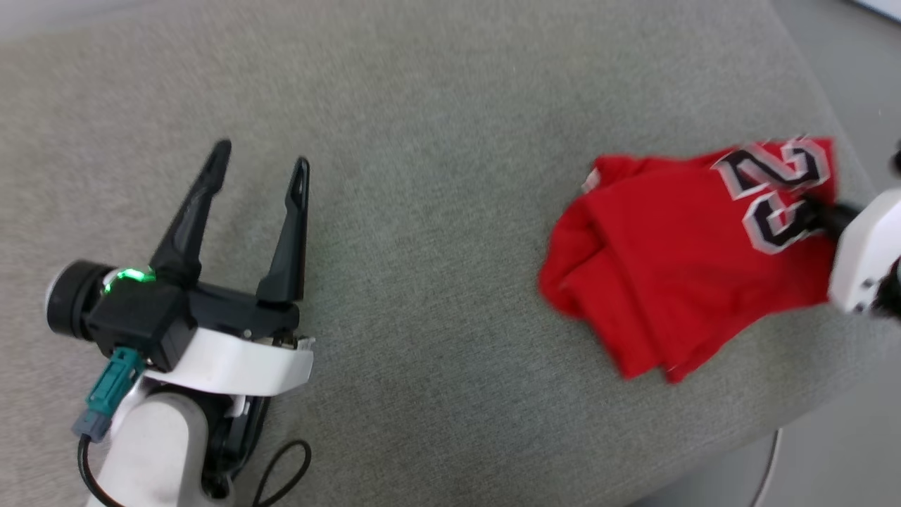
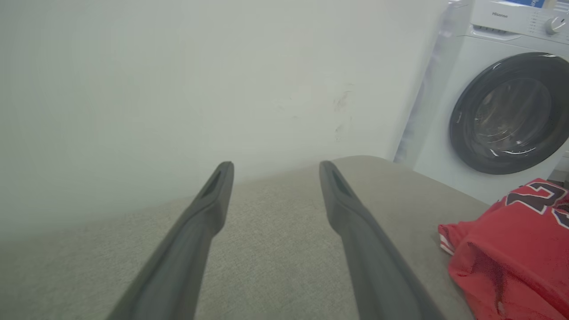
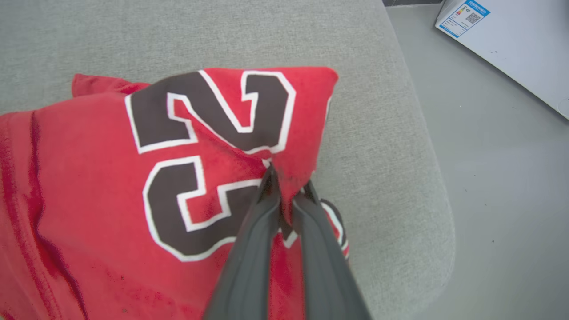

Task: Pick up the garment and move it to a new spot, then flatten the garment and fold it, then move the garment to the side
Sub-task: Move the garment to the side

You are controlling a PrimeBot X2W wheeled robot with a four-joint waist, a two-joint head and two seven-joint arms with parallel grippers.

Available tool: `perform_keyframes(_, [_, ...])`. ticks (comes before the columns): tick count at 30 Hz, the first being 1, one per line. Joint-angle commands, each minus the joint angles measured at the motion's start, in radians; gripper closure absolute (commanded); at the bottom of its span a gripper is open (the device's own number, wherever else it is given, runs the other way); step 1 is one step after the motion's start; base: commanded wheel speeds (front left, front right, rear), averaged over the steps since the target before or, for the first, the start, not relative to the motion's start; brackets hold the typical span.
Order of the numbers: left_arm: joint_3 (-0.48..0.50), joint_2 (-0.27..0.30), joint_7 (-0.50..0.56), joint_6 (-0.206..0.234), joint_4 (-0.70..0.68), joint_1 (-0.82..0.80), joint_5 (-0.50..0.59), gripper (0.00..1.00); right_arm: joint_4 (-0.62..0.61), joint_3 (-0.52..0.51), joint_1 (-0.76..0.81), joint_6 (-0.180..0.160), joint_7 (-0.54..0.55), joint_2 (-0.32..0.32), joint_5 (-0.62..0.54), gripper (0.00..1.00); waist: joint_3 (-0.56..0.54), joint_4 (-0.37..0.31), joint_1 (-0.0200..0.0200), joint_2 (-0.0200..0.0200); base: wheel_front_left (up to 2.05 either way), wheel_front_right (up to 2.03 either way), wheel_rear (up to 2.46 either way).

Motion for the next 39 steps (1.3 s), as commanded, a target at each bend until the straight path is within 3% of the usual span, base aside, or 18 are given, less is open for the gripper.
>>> perform_keyframes(1, [-0.002, 0.009, 0.007, -0.007, -0.011, -0.024, 0.007, 0.0, 0.028, -0.02, -0.041, -0.001, -0.019, -0.007, -0.007, 1.0, 0.095, -0.021, -0.0001, 0.0, 0.0, 0.0, 0.0])
perform_keyframes(8, [-0.019, 0.029, 0.039, -0.02, -0.066, -0.088, 0.018, 0.0, 0.212, -0.153, -0.178, -0.001, -0.141, -0.054, -0.09, 1.0, 0.189, 0.024, -0.0001, 0.0, 0.0, 0.0, 0.0])
perform_keyframes(9, [-0.022, 0.033, 0.048, -0.021, -0.078, -0.105, 0.019, 0.0, 0.274, -0.2, -0.214, -0.001, -0.186, -0.051, -0.117, 1.0, 0.213, 0.044, -0.0001, 0.0, 0.0, 0.0, 0.0])
perform_keyframes(13, [-0.029, 0.035, 0.047, -0.022, -0.083, -0.116, 0.02, 0.0, 0.343, -0.231, -0.24, -0.001, -0.25, -0.028, -0.148, 1.0, 0.232, 0.063, -0.0001, 0.0, 0.0, 0.0, 0.0])
perform_keyframes(14, [-0.032, 0.034, 0.045, -0.022, -0.081, -0.118, 0.019, 0.0, 0.361, -0.239, -0.243, -0.001, -0.267, -0.025, -0.16, 0.93, 0.232, 0.068, -0.0001, 0.0, 0.0, 0.0, 0.0])
perform_keyframes(15, [-0.034, 0.033, 0.043, -0.022, -0.078, -0.119, 0.017, 0.0, 0.38, -0.247, -0.245, -0.001, -0.284, -0.021, -0.172, 0.68, 0.231, 0.072, -0.0001, 0.0, 0.0, 0.0, 0.0])
perform_keyframes(16, [-0.034, 0.032, 0.041, -0.021, -0.074, -0.12, 0.014, 0.0, 0.398, -0.261, -0.25, -0.001, -0.301, -0.017, -0.182, 0.53, 0.228, 0.076, -0.0001, 0.0, 0.0, 0.0, 0.0])
perform_keyframes(17, [-0.035, 0.031, 0.04, -0.02, -0.069, -0.118, 0.012, 0.0, 0.413, -0.27, -0.254, -0.001, -0.322, -0.017, -0.199, 0.0, 0.223, 0.079, -0.0001, 0.0, 0.0, 0.0, 0.0])
perform_keyframes(28, [-0.055, -0.022, -0.024, 0.001, 0.038, -0.019, -0.037, 0.0, 0.486, -0.412, -0.193, -0.001, -0.55, -0.025, -0.372, 0.0, 0.031, 0.128, -0.0001, 0.0, 0.0, 0.0, 0.0])
perform_keyframes(35, [-0.064, -0.066, -0.061, 0.038, 0.12, 0.086, -0.06, 0.0, 0.395, -0.423, -0.042, -0.001, -0.632, 0.014, -0.379, 0.0, -0.135, 0.173, -0.0001, 0.0, 0.0, 0.0, 0.0])
perform_keyframes(36, [-0.06, -0.085, -0.075, 0.061, 0.159, 0.145, -0.074, 0.0, 0.3, -0.431, 0.076, -0.001, -0.657, 0.065, -0.37, 0.0, -0.219, 0.198, -0.0001, 0.0, 0.0, 0.0, 0.0])
perform_keyframes(39, [-0.053, -0.09, -0.083, 0.073, 0.179, 0.178, -0.083, 0.0, 0.212, -0.429, 0.165, -0.001, -0.661, 0.118, -0.365, 0.0, -0.26, 0.218, -0.0001, 0.0, 0.0, 0.0, 0.0])
